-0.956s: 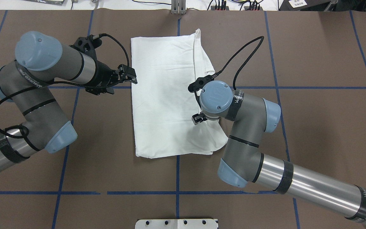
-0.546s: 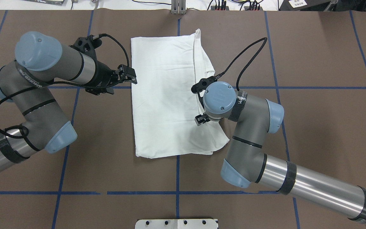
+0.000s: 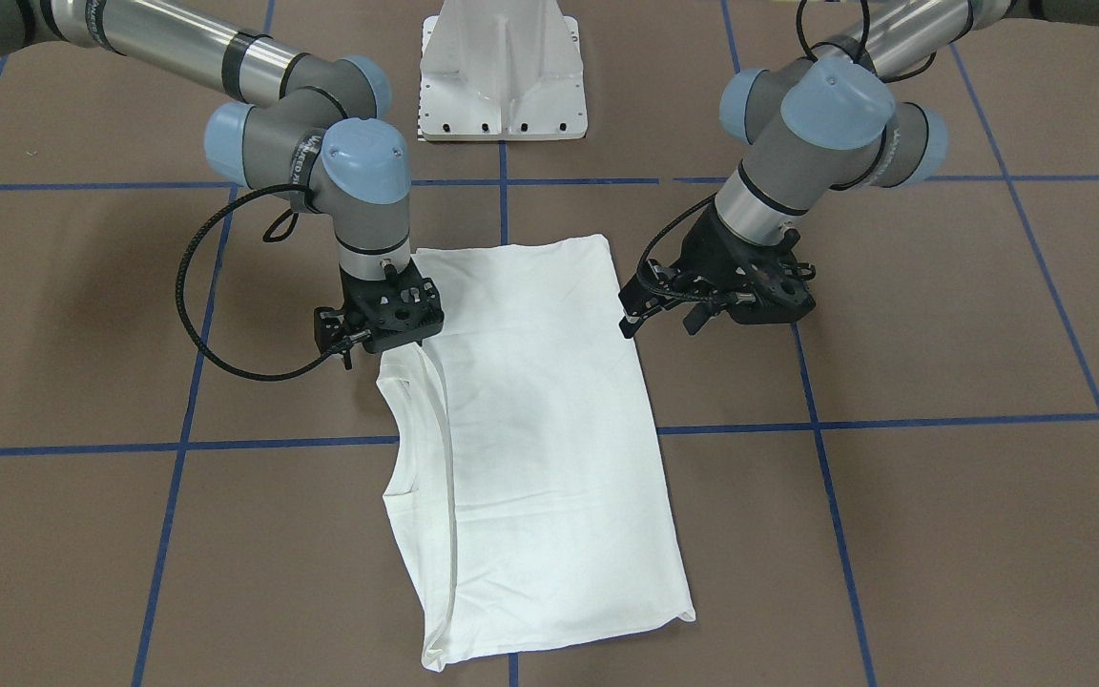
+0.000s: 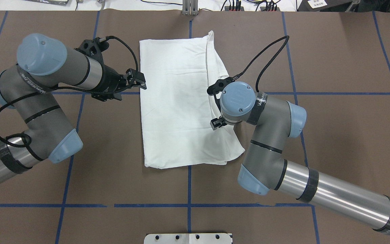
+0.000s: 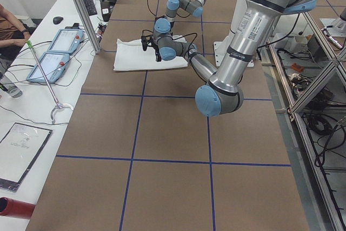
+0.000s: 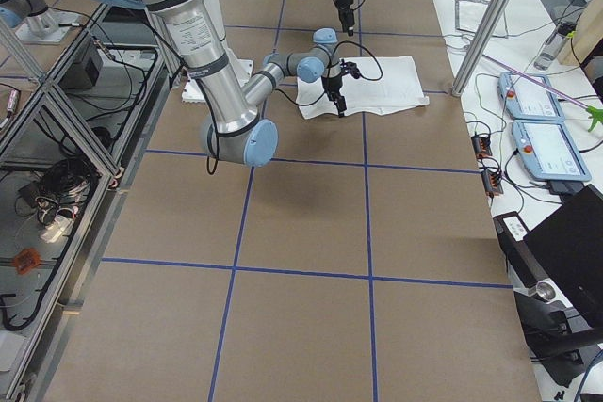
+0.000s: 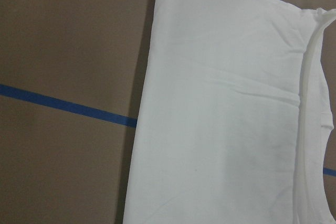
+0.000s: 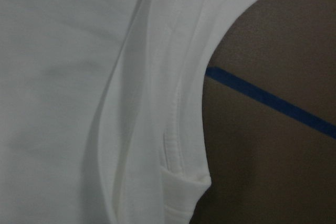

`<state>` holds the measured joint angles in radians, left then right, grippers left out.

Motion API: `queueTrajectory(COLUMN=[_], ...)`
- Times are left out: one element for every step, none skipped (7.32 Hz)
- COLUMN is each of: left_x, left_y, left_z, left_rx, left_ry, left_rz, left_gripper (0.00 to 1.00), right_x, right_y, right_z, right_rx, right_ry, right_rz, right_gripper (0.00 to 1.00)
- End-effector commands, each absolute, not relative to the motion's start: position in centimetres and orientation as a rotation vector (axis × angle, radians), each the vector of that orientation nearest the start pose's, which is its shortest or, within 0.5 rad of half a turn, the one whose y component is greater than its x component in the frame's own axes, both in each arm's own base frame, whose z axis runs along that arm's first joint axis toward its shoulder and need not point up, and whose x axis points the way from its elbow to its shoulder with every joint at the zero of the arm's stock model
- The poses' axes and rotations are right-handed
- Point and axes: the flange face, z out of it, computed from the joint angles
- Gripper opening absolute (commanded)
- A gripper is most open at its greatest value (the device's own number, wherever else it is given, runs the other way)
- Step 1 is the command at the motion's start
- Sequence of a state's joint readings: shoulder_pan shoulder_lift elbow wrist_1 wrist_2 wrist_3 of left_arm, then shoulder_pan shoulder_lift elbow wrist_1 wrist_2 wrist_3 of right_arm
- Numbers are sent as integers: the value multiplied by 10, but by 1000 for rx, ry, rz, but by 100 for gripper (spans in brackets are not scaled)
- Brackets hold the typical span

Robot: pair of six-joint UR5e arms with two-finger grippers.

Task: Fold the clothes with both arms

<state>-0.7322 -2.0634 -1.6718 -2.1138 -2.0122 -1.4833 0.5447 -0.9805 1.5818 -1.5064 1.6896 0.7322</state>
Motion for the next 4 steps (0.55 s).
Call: queueTrajectory(left_x=[427,427,427,427], left_y=[-500,-500,-500,-500], left_z=[257,256,256,254], left_rx=[81,82,82,82], left_ry=[1194,1196,1196,1199], left_rz=[-319,-318,-315,-316], left_gripper=[100,100,100,100], right_x=[-472,-439,-435,-437], right_y=[-457,-456,-461,-470], right_z=[355,362,355,333], right_rx=[348,360,343,369], right_ry=[-553,-553,-585,-608], right_rz=[-353,-357,-354,-345], right_gripper=[100,100,100,100])
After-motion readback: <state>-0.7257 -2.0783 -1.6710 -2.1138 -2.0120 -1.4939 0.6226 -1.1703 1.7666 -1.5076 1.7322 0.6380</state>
